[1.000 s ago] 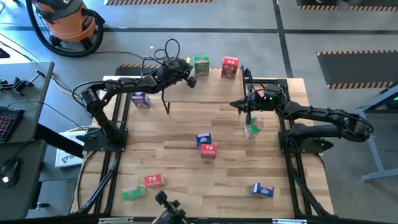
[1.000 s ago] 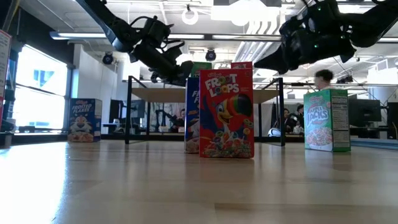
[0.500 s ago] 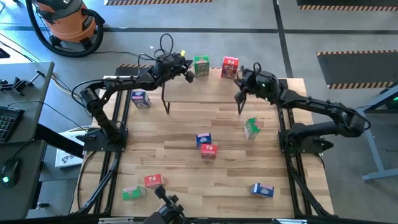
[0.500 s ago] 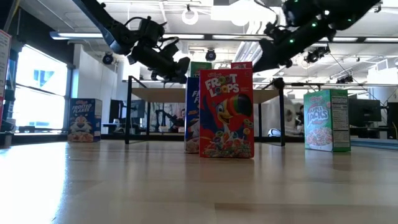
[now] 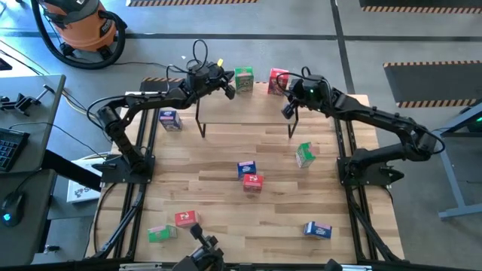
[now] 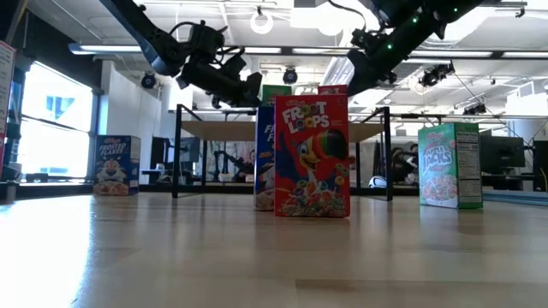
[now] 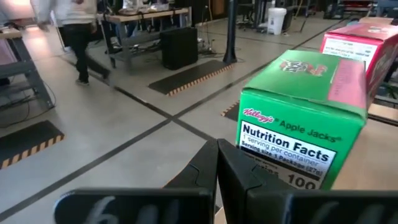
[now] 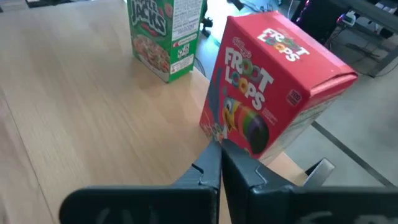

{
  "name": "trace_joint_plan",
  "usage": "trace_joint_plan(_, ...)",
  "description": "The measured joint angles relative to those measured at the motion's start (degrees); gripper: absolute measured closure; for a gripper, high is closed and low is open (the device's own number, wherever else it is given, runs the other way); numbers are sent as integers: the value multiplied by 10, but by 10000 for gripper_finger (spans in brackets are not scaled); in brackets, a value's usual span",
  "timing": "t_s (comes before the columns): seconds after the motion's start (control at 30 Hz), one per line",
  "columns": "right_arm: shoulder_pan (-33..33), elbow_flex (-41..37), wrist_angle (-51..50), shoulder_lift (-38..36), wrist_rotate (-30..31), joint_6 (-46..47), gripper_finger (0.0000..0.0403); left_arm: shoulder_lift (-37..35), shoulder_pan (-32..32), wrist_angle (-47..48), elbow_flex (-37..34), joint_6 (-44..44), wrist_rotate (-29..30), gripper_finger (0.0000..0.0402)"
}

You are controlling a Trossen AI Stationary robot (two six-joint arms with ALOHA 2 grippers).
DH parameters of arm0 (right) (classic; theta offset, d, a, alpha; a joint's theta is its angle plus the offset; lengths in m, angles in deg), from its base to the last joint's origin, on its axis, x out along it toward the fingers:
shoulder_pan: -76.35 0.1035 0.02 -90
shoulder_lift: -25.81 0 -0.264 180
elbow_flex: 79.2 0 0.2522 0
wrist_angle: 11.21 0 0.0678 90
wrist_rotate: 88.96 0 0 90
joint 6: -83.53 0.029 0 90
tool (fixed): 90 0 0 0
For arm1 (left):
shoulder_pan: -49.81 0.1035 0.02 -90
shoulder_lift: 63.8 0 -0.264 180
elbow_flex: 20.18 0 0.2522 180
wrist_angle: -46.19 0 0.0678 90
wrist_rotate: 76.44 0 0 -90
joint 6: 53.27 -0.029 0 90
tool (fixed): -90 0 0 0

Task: Stack cereal on shelf
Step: Adjust the green and red cereal box on the shelf

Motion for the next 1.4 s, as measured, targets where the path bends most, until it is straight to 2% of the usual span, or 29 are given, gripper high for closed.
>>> trace_joint_plan(0.37, -3, 0, -12, 10, 3, 15, 403, 33, 1, -52, 0, 19, -13, 401)
trace_joint_plan(0.77, -18, 0, -2, 37, 75, 20, 403, 33, 3, -65, 0, 28, -15, 401)
trace_joint_plan(1.27, -52, 0, 80, 37, 63, -58, 403, 33, 3, -69, 0, 38, -28, 401)
trace_joint_plan(1.4, -75, 0, 84, 37, 20, -63, 403, 33, 3, -69, 0, 40, -28, 401)
